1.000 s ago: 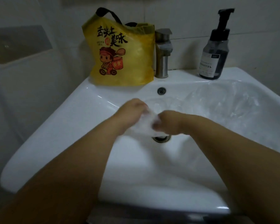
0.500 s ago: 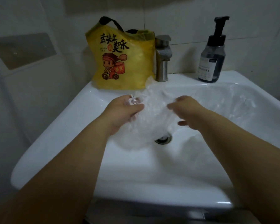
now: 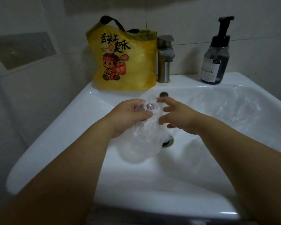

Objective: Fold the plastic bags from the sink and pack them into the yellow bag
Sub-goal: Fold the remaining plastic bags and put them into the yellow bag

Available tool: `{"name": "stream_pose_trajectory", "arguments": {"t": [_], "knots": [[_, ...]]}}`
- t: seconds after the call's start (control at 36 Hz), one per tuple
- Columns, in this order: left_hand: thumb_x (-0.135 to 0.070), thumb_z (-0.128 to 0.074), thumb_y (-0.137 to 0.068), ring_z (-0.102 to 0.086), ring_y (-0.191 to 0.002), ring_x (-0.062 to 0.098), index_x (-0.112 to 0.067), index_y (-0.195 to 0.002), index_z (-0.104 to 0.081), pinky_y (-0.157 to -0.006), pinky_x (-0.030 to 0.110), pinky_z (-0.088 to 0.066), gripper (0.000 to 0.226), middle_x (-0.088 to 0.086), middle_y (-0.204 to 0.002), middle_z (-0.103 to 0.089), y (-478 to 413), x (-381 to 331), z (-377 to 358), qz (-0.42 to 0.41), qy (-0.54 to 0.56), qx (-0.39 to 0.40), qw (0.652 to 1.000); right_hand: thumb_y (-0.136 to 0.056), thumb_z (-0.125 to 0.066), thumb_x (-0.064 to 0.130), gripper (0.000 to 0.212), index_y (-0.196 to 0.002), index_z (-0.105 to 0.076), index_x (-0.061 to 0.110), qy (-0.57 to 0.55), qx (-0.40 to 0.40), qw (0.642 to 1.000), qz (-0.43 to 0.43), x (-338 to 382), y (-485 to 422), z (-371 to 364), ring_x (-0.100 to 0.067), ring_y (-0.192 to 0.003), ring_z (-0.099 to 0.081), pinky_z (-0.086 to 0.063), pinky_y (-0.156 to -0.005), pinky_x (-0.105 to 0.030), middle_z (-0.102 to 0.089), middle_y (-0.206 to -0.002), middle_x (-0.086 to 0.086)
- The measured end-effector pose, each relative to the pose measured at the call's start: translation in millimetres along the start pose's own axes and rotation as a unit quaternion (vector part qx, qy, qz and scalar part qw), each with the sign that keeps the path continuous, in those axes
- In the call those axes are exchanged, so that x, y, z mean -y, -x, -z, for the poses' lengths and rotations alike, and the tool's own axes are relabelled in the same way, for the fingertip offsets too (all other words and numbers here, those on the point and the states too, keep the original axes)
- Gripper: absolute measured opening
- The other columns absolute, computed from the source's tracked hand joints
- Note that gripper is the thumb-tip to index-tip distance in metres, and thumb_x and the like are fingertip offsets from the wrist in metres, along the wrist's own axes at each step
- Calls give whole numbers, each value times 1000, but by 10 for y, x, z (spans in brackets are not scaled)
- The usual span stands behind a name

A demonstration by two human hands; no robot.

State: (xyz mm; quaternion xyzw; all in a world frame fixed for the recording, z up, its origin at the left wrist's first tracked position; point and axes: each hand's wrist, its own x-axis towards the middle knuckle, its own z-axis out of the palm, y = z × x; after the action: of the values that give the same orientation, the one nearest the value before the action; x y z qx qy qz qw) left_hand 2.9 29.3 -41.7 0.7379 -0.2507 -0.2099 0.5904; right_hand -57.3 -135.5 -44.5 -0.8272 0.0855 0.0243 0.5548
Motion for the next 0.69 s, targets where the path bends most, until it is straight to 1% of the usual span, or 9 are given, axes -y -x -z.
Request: {"name": "stream_pose_trajectory", "arguments": {"t": [0.08, 0.17, 0.28, 0.39, 0.44, 0.53, 0.61, 0.67, 0.69], "knots": [[-7, -69, -85, -61, -67, 6, -19, -90, -68, -60, 20, -48, 13, -6, -80, -68, -10, 1, 15, 3, -3, -29, 1000, -86, -66, 11, 12, -87, -58, 19, 34, -58, 997, 28, 6, -23, -14, -22, -82, -55, -47, -72, -32, -61, -94, -6], [-10, -71, -85, -60, -65, 0, -20, -87, -67, -54, 15, -44, 11, -10, -90, -68, -26, 18, 29, 0, -23, -61, 998, -90, -62, 16, 8, -92, -54, 17, 59, -98, 993, 35, -14, -52, 13, -15, -75, -52, -47, -72, -29, -57, -94, -2], [-11, -71, -85, -62, -66, -9, -21, -82, -67, -50, 11, -42, 11, -19, -93, -69, -1, -4, 12, -4, -22, -50, 998, -88, -61, 7, 72, -146, -27, 34, 8, -72, 997, 30, -13, -30, 80, -22, -110, -52, -48, -87, -31, -35, -148, -8], [-12, -72, -82, -64, -81, 1, -28, -60, -71, -53, 14, -42, 27, -15, -94, -72, 38, -36, -14, -7, -20, -23, 1000, -83, -63, -3, 94, -149, -14, 43, 37, -42, 997, 59, 12, 11, 48, -23, -128, -41, -41, -79, -23, -24, -156, -2], [-12, -73, -81, -63, -83, 7, -26, -60, -71, -53, 15, -41, 26, -7, -99, -72, 56, -46, -18, -1, -26, -15, 1000, -82, -70, 3, 85, -146, -28, 38, 65, -33, 995, 67, -1, 2, 6, -22, -119, -47, -43, -74, -17, -33, -150, -2], [-11, -73, -80, -56, -69, 7, -27, -55, -69, -51, 15, -39, 30, 4, -99, -67, 65, -65, -11, 0, -36, -14, 999, -86, -70, 19, 48, -129, -50, 22, 155, -62, 982, 93, -25, -17, -50, -12, -92, -49, -39, -63, -17, -51, -126, -1], [-17, -77, -74, -52, -69, 10, -31, -44, -64, -51, 16, -37, 36, -3, -87, -65, 22, -47, 10, -2, -52, -28, 998, -96, -53, 21, 26, -119, -52, 10, 193, -127, 968, 102, -35, -46, -42, -16, -89, -48, -35, -72, -23, -52, -105, -2], [-21, -81, -71, -40, -64, 6, -32, -50, -67, -53, 15, -41, 27, -16, -67, -51, 13, -29, 30, -2, -63, -58, 996, -98, -45, 18, 22, -117, -51, 9, 174, -154, 969, 89, -25, -62, -18, -19, -88, -50, -41, -75, -30, -53, -103, -4], [-24, -82, -72, -60, -69, 12, -29, -67, -74, -60, 16, -47, 11, -21, -65, -44, 24, -53, 31, 2, -68, -87, 994, -97, -44, 16, 20, -115, -51, 11, 146, -160, 973, 79, -13, -64, -7, -21, -89, -53, -47, -79, -34, -55, -104, -4]]}}
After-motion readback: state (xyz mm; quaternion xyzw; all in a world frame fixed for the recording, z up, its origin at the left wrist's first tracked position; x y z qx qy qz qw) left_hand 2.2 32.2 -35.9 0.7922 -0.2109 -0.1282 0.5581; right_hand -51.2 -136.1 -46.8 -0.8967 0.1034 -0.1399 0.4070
